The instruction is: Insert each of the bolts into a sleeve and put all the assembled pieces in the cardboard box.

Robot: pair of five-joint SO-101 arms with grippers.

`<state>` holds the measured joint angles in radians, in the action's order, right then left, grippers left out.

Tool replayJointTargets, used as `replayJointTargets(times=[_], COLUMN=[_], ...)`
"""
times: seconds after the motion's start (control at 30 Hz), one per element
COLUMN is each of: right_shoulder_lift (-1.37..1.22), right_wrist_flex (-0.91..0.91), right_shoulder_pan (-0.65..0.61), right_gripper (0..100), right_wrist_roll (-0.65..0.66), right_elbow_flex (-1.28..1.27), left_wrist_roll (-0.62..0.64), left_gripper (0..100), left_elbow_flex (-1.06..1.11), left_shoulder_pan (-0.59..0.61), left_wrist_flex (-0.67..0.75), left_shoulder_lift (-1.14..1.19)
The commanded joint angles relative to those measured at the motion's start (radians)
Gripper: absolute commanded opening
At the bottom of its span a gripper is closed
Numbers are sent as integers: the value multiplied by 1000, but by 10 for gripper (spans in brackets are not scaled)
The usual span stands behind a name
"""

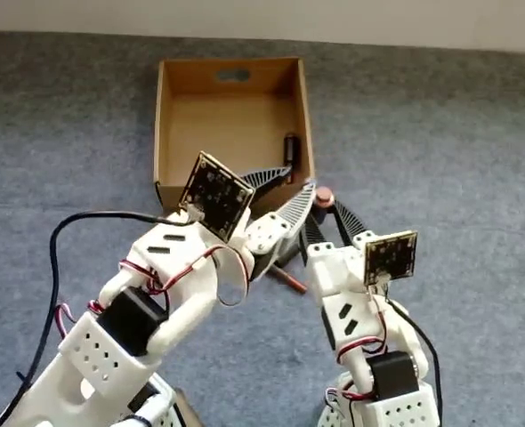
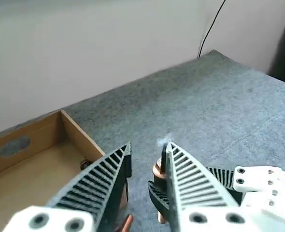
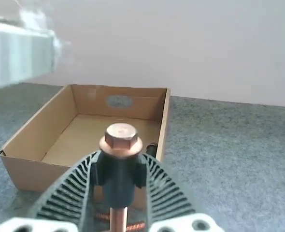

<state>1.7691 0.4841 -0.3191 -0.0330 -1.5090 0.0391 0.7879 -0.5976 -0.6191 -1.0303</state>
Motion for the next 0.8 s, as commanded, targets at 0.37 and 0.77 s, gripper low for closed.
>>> replayJointTargets(times=[0.37,0.77], right_shoulder_lift=[-4,-424], right_wrist_flex=[12,124], right_shoulder_pan=[12,2], right_gripper=[6,6], right_wrist_roll=[-2,58], right_elbow_flex=[113,667], left_wrist_roll=[-75,-155], left_gripper=[9,10], left_elbow_flex=[268,622], left_shoulder_pan=[527,728], left_wrist_flex=[-189,-94], left_shoulder_lift=[-18,-24])
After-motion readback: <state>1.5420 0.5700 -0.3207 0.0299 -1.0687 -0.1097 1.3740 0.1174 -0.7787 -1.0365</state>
